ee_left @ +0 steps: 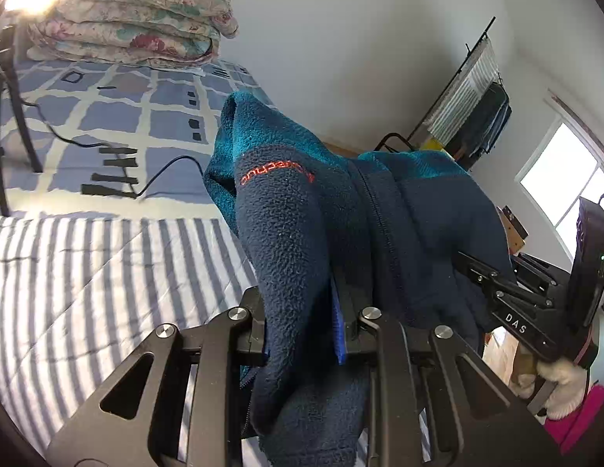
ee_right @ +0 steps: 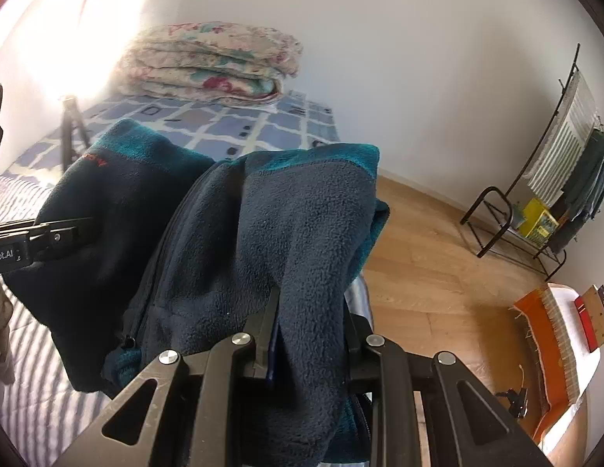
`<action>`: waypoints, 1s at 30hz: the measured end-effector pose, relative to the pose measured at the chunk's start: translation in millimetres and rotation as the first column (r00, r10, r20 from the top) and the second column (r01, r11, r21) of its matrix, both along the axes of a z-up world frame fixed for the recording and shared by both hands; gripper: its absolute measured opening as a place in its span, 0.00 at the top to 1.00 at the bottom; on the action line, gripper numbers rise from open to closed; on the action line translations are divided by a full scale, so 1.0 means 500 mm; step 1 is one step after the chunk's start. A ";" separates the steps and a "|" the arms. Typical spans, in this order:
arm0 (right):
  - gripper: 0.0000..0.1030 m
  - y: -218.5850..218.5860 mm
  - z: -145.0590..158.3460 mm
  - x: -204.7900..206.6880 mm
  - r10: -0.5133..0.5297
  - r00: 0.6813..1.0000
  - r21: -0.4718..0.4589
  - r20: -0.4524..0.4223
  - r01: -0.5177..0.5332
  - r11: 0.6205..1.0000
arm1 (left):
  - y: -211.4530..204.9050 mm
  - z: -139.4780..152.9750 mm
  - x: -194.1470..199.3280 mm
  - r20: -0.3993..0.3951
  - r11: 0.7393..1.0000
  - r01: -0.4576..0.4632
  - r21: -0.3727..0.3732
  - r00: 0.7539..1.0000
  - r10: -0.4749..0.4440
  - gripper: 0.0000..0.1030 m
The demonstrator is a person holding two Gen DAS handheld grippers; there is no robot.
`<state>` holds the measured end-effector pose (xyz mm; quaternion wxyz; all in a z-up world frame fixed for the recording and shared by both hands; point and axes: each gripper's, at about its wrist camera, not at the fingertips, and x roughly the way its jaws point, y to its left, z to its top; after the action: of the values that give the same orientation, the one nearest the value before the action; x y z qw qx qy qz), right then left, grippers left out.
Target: Fold large clothes
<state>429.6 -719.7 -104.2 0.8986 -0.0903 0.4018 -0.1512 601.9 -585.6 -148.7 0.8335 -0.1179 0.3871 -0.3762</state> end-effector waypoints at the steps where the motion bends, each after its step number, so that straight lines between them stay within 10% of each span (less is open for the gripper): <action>1: 0.79 -0.007 -0.008 0.010 -0.005 1.000 -0.005 0.002 0.005 1.000 | -0.010 -0.006 0.008 0.000 1.000 -0.004 -0.001 1.000 0.004 0.80; 15: 0.76 -0.115 -0.150 0.080 -0.108 0.993 -0.002 -0.046 0.108 0.994 | -0.092 -0.092 0.043 0.043 0.986 -0.045 0.158 0.998 0.039 0.79; 21: 0.45 -0.165 -0.172 0.063 -0.207 0.976 0.000 -0.061 0.208 0.978 | -0.074 -0.121 0.062 0.000 0.981 -0.085 0.174 0.996 0.087 0.72; 30: 0.38 -0.205 -0.163 0.028 -0.275 0.959 0.097 -0.063 0.281 0.955 | -0.039 -0.117 0.049 0.033 0.964 -0.127 0.233 0.992 0.122 0.50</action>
<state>443.5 -822.1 -185.7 0.8618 0.0107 0.4397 -0.2525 626.3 -605.2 -207.0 0.8672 -0.0392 0.4127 -0.2759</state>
